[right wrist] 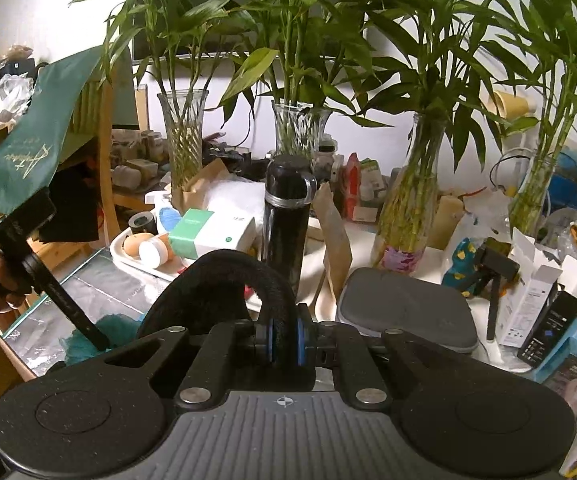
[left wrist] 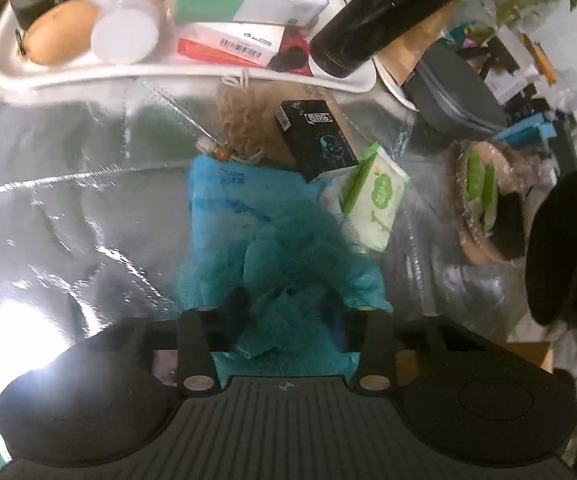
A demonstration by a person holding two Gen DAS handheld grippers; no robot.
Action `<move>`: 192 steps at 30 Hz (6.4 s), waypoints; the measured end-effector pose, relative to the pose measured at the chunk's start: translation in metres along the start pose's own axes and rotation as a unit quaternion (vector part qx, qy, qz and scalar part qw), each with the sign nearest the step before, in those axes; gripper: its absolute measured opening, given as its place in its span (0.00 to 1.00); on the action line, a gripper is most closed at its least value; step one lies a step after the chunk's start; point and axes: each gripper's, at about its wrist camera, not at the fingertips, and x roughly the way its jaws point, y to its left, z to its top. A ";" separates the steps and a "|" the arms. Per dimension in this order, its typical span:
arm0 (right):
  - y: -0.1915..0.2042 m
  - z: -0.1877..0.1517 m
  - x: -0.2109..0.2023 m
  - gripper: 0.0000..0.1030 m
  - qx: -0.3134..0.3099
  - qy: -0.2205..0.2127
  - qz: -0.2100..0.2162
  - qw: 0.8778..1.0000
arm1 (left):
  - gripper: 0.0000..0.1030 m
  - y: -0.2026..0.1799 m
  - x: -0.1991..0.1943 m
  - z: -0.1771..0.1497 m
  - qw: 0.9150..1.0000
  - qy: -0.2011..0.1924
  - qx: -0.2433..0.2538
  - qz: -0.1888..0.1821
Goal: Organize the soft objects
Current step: 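Grasp the teal mesh bath pouf with the left tool, then carry the pouf over the box with the left tool while the right tool holds the headband, then lower the pouf into the box and open the left tool, then lower the black headband into the box and open the right tool, then move the right tool toward the green-and-white soap package while the left tool moves over the table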
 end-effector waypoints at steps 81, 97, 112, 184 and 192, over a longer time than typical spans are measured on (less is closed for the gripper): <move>0.062 -0.054 -0.114 0.14 0.110 0.007 0.136 0.985 | 0.56 -0.119 -0.150 -0.252 0.948 -0.275 0.123 0.100; 0.071 -0.102 -0.100 0.97 0.125 0.062 0.108 0.984 | 0.56 -0.121 -0.141 -0.269 0.943 -0.285 0.111 0.131; 0.102 -0.121 -0.113 1.00 0.080 0.111 0.064 0.989 | 0.60 -0.117 -0.129 -0.282 0.941 -0.278 0.104 0.163; 0.049 -0.028 -0.012 1.00 0.056 0.091 0.045 0.993 | 0.76 -0.098 -0.132 -0.149 0.936 -0.315 0.114 0.105; 0.039 -0.029 0.026 1.00 0.016 0.077 0.056 0.995 | 0.76 -0.082 -0.122 -0.122 0.938 -0.310 0.107 0.112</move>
